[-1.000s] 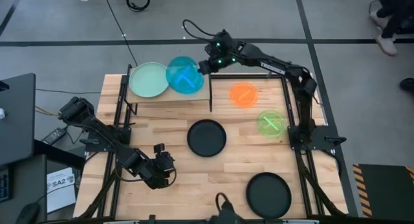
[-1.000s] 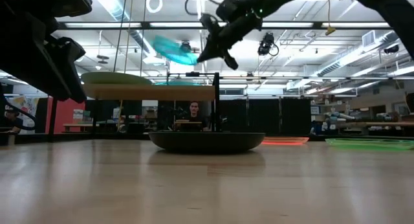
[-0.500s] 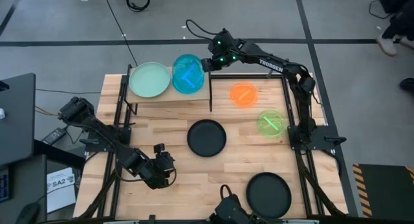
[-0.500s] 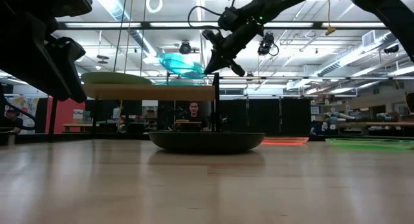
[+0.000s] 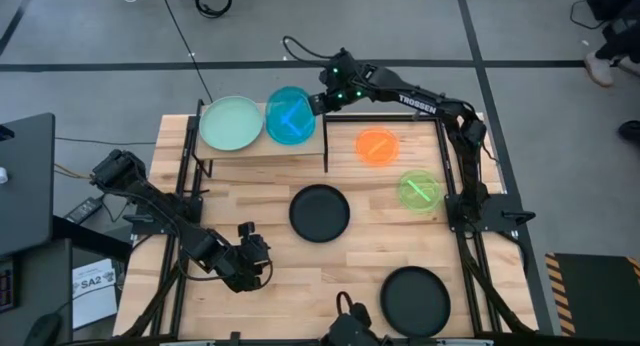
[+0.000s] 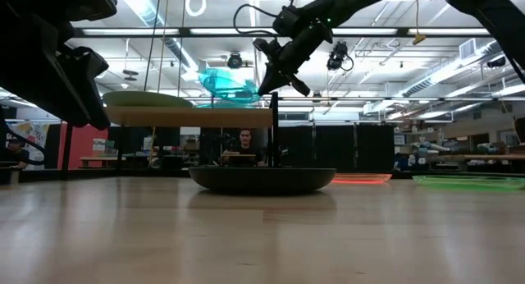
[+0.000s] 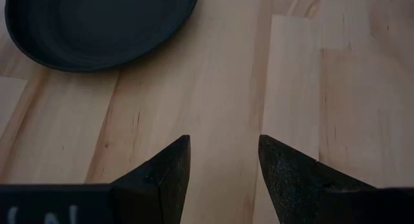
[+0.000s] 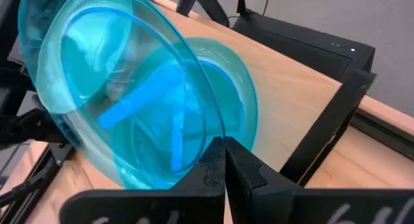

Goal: Place and stack plates onto a shelf
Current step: Stack the blue plate on top of the blue plate on the shelf, then stack the top black plate on top of the light blue plate on the shelf

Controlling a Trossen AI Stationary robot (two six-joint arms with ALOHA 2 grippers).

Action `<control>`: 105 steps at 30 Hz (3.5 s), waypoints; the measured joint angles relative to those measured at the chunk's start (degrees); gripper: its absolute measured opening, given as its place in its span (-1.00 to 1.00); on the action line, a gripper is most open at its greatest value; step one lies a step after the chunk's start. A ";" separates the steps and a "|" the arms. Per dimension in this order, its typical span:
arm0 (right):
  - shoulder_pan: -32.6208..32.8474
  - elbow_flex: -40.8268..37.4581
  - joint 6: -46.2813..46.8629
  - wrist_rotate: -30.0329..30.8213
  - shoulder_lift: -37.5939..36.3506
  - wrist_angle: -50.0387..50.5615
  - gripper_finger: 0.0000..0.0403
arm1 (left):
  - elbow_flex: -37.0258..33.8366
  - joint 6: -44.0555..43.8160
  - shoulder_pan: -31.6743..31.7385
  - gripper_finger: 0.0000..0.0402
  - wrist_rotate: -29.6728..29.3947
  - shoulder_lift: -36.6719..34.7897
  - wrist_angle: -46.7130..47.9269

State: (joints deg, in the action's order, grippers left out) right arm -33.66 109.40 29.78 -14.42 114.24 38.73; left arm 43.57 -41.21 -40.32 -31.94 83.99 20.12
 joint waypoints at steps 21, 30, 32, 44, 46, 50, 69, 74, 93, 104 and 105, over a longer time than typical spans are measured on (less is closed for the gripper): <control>0.97 -0.04 -1.49 1.71 0.02 0.67 -0.93 | 0.02 -0.04 0.01 -0.06 0.01 0.00 -0.12; 0.97 -0.04 -1.49 2.84 0.02 0.60 -0.85 | 0.02 -0.04 0.00 -0.06 0.01 0.00 -0.17; 0.99 -0.04 -1.49 2.84 0.02 0.56 -0.85 | 0.02 -0.04 0.02 -0.06 0.00 0.00 -0.17; 0.97 -0.05 -1.49 2.84 0.02 0.30 -0.79 | 0.02 -0.04 0.02 -0.06 0.00 0.00 -0.17; 0.97 -0.06 -1.49 2.85 0.02 0.31 -0.75 | 0.02 -0.04 0.00 -0.06 0.00 0.00 -0.20; 0.97 -0.07 -1.49 3.02 0.02 0.31 -0.65 | 0.02 -0.04 0.00 -0.06 0.01 0.00 -0.19; 0.41 -0.08 -5.89 5.85 -0.99 2.19 -0.53 | 0.02 -5.18 1.91 -0.06 -1.47 0.01 -3.04; 0.57 -0.09 -10.84 7.65 -3.99 7.69 -0.53 | 0.04 -12.71 4.93 -0.06 -1.53 0.02 -3.21; 16.37 -9.16 -18.10 25.90 -26.46 25.95 -0.53 | 0.04 -25.11 18.20 -0.06 -1.50 0.02 -7.26; 28.00 -34.03 -10.08 28.29 -45.69 16.19 -0.53 | 0.04 -25.77 24.49 -0.06 -1.49 0.02 -7.24; 28.84 -35.86 -9.69 28.30 -46.98 15.71 -0.53 | 0.04 -25.76 24.96 -0.06 -1.47 0.02 -7.23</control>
State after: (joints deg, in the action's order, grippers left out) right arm -4.82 73.55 20.09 13.88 67.26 54.44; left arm 43.62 -66.97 -15.35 -33.42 84.01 12.88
